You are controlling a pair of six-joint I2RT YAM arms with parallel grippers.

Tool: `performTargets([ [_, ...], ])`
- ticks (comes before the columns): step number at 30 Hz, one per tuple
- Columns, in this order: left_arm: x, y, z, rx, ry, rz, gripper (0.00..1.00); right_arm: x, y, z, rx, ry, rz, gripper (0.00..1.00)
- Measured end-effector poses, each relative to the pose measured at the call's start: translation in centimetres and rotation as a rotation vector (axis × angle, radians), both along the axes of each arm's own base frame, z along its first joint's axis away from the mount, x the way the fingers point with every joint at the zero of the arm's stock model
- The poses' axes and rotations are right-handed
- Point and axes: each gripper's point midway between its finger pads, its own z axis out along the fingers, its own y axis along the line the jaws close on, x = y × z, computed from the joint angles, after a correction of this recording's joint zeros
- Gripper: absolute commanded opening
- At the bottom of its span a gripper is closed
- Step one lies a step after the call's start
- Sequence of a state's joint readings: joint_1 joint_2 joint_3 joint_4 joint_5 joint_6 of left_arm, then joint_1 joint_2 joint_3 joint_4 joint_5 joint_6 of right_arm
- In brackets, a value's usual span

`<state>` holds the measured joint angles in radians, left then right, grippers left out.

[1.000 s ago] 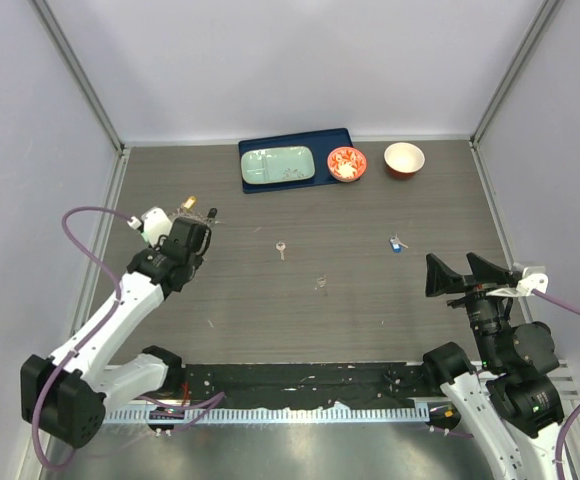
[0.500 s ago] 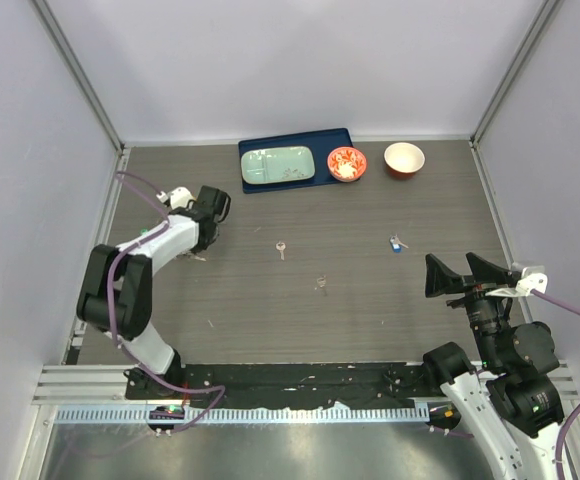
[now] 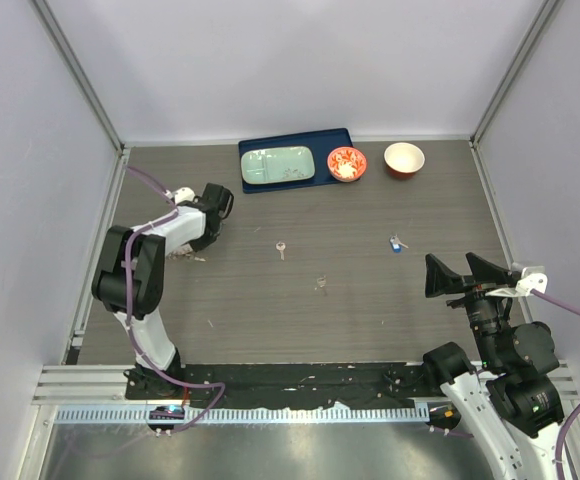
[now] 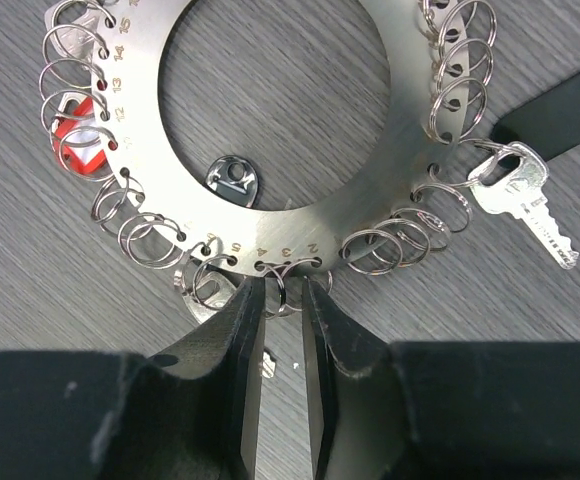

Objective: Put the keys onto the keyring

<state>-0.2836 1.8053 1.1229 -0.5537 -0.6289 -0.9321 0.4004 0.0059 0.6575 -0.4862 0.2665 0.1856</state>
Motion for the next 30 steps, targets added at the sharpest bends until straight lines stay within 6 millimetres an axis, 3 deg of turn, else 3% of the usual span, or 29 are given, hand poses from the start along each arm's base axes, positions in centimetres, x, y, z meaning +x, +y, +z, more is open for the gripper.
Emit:
performTargets([
  [3,-0.1,0.1,-0.2,0.006,0.008,0.003,0.24,0.0,0.0,0.0,0.0,0.0,0.0,0.97],
  [7,-0.2,0.2,-0.2,0.013,0.011,0.005,0.1,0.0,0.1,0.0,-0.001,0.0,0.004,0.97],
  [14,-0.9,0.4,-0.2,0.008,0.01,0.007,0.0,0.0,0.1,0.0,0.0,0.0,0.005,0.96],
  [18,-3.8,0.4,0.1,-0.037,0.019,0.013,0.0,0.0,0.1,0.0,-0.001,0.0,0.006,0.96],
  [22,-7.1,0.0,2.0,-0.08,-0.013,0.01,0.0,0.0,0.1,0.0,-0.001,0.0,0.008,0.96],
  [27,-9.8,-2.5,5.1,-0.153,-0.099,-0.045,0.0,-0.1,0.3,0.0,-0.002,-0.001,0.015,0.96],
  [30,-11.8,-4.3,5.4,-0.209,-0.114,-0.078,0.0,-0.1,0.4,0.0,-0.003,-0.001,0.023,0.96],
])
